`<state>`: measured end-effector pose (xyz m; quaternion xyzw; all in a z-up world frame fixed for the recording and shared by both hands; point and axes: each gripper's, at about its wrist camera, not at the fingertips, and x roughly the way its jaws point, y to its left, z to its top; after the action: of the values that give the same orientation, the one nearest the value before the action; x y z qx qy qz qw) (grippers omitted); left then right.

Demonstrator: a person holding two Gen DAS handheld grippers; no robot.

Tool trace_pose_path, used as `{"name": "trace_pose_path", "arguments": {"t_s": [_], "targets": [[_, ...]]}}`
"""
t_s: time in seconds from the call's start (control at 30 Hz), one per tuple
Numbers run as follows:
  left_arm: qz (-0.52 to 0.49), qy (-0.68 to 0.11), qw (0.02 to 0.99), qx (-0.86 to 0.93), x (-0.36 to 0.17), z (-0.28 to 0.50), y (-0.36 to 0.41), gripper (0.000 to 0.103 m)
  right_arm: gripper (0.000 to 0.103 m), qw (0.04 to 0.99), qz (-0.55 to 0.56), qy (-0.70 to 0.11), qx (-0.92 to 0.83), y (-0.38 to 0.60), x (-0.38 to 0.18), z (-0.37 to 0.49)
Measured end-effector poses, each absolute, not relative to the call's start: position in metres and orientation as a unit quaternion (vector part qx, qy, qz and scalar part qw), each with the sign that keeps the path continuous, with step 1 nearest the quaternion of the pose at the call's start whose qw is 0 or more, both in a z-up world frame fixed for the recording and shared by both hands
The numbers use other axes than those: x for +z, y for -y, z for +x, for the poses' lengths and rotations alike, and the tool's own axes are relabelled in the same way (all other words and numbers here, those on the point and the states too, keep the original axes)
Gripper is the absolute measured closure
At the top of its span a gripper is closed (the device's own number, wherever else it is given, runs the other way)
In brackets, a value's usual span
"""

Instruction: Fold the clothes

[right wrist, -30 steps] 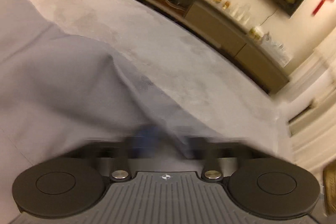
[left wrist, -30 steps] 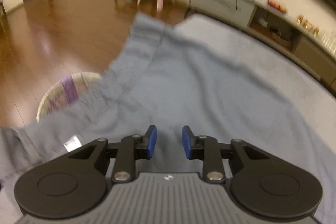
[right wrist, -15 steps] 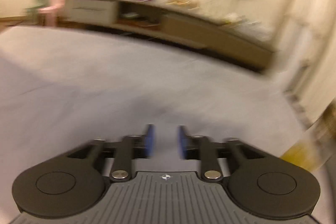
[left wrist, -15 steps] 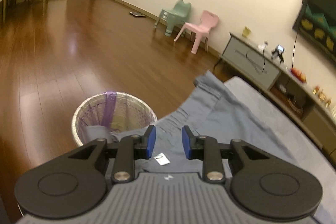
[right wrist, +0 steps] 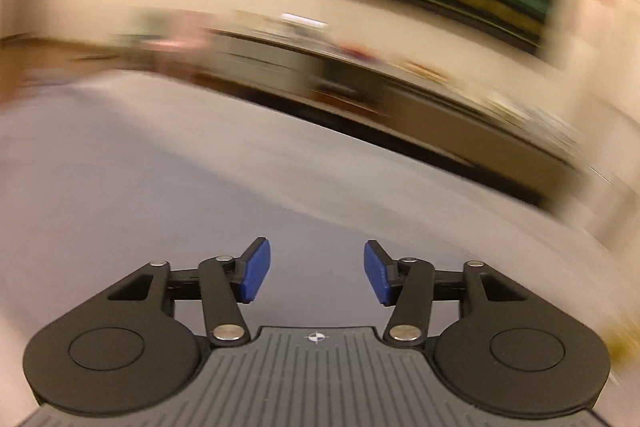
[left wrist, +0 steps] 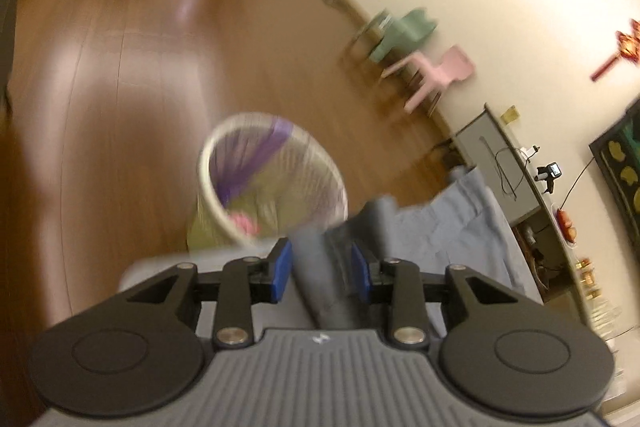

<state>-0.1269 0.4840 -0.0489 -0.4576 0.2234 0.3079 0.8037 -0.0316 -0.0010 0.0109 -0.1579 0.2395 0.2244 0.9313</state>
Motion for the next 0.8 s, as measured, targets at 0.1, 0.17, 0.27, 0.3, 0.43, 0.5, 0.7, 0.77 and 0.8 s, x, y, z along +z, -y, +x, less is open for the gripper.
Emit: {"name": "trace_pose_path", "arguments": {"t_s": [0.1,0.17,0.27,0.3,0.43,0.5,0.7,0.77,0.8], "targets": [[-0.469,-0.235,0.795,0.305,-0.061,-0.130,-0.491,0.071,0.029,0.879,-0.189,-0.192,0.394,-0.130,0.021,-0.067],[-0.464,-0.240,0.796,0.305,-0.064,-0.131,-0.495,0.071,0.029,0.844,-0.202,-0.179,0.463,-0.198,0.023,-0.084],[-0.468,-0.261,0.798,0.274,-0.075,-0.123,-0.500,0.073,0.028,0.792,-0.231,-0.180,0.536,-0.293,0.016,-0.096],[-0.465,-0.270,0.802,0.259,-0.078,-0.118,-0.501,0.073,0.031,0.780,-0.247,-0.191,0.542,-0.317,0.008,-0.092],[-0.395,-0.301,0.833,0.244,-0.076,-0.096,-0.497,0.086,0.095,0.761,-0.314,-0.243,0.513,-0.386,-0.022,-0.062],[-0.372,-0.294,0.848,0.239,-0.072,-0.091,-0.493,0.089,0.100,0.786,-0.301,-0.236,0.485,-0.386,-0.012,-0.054],[-0.330,-0.298,0.866,0.228,-0.068,-0.071,-0.477,0.092,0.101,0.834,-0.258,-0.167,0.459,-0.375,0.021,-0.084],[-0.319,-0.314,0.864,0.229,-0.072,-0.059,-0.474,0.092,0.101,0.813,-0.284,-0.180,0.476,-0.385,0.001,-0.099],[-0.320,-0.313,0.865,0.229,-0.072,-0.058,-0.473,0.091,0.101,0.801,-0.296,-0.187,0.485,-0.390,-0.009,-0.106]]}}
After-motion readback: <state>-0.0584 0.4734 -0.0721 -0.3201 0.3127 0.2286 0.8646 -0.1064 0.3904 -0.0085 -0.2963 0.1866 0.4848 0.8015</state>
